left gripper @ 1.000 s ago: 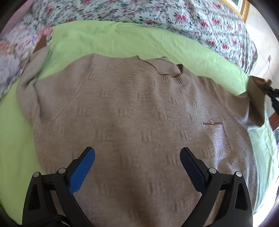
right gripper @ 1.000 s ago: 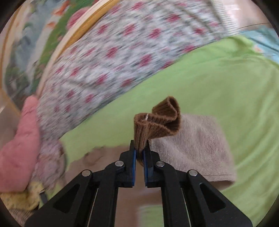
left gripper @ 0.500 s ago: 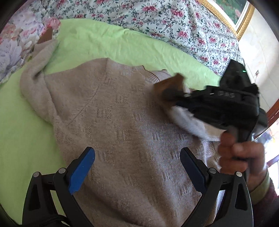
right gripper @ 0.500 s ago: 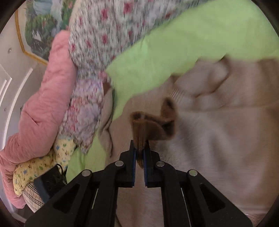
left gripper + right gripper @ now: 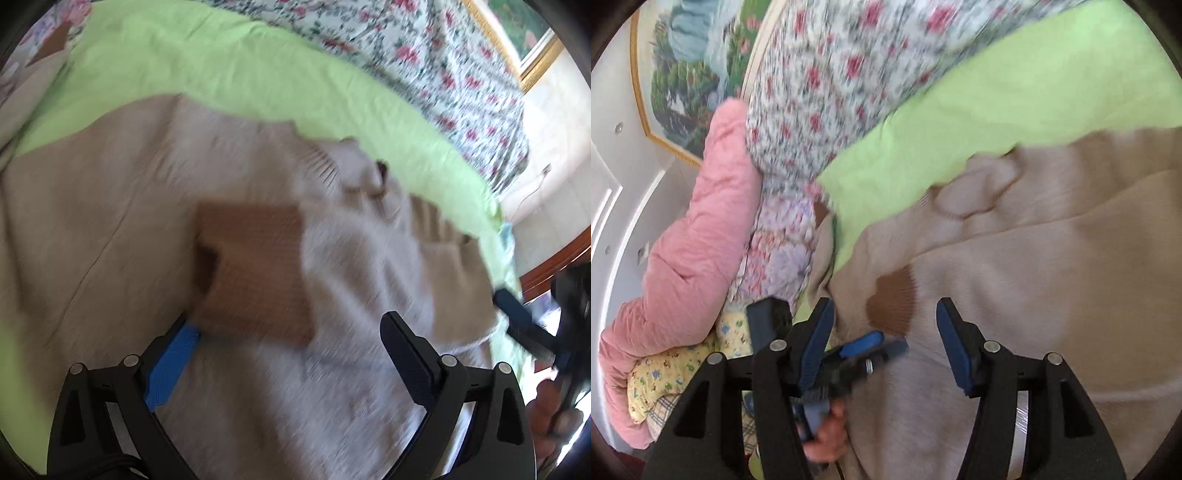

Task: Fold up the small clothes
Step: 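Fold the sleeve across the sweater body with the right gripper and release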

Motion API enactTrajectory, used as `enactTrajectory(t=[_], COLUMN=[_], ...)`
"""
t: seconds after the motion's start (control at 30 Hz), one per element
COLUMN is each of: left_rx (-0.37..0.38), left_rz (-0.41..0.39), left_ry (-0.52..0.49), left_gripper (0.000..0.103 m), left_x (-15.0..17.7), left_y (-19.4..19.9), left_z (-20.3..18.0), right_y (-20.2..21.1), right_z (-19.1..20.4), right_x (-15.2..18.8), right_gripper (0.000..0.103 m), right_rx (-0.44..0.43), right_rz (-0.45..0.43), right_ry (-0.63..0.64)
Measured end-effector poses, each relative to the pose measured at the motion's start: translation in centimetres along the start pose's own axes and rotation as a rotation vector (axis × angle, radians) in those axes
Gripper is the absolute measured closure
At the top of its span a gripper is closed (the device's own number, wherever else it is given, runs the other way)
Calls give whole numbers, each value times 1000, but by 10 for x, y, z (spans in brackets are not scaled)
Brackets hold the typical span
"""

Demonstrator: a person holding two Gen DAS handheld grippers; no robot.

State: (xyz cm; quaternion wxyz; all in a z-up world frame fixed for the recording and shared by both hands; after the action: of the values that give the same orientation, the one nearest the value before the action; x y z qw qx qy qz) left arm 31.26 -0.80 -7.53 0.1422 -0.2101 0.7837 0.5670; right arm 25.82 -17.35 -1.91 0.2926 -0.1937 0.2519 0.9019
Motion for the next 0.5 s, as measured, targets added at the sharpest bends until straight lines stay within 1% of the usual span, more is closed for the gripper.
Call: enactTrajectory(t=[0.03,0.07,0.1,0.13,0.17,0.23,0.3,0.33,0.37,0.4,0.5], left_rx=[18,39,67,77,66,33,16,-2,-30,-39,8], left_rz=[-7,-9,0,9,8,-70,-139,-151,-135,-119,-112], left_ry=[4,3,-7,-16,-29,-50,-35,-30,-22,2,32], left_gripper=[13,31,66,88,97,98,98,98,98,98,97], left_x=[-3,-5,-7,-7,-8,-11,-12,-11,-9,-5,2], left_y=[-2,-4,-7,-9,-9,13,33,35,32,30,33], left_z=[-4,-8,-14,-17,-20,-18,-1,8,20,31,42], right_y=[12,23,35,43,54,70,87,94,101,106,110], right_z=[-2,-5,-7,-9,-13,-18,-27,-30,-36,-44,-69], right_x=[2,3,5,5,5,3,-1,-4,-6,-9,-17], right_gripper=[44,44,44,44,44,44,44,44,44,44,44], right_rx=[16,32,49,63,80,100,147,167,186,212,269], right_rz=[-24,-50,-78,-100,-126,-159,-194,-211,-230,-244,-249], right_ry=[-2,-8,-14,-20,-27,-34,-35,-35,-38,-50,-82])
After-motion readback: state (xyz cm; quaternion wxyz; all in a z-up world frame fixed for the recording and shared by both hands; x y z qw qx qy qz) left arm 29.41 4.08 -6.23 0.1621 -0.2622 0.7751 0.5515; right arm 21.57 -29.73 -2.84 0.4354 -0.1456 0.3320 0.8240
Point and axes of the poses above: each gripper's, at about its wrist camera, not at the fingertips, and y roughly against the way its jaws point, z to its left, x to its underside, the point moved 5 cm from there along -y, roughly the way its jaws point, and after that the axes turned 9 degrees about -x, right-handed, at the moved point
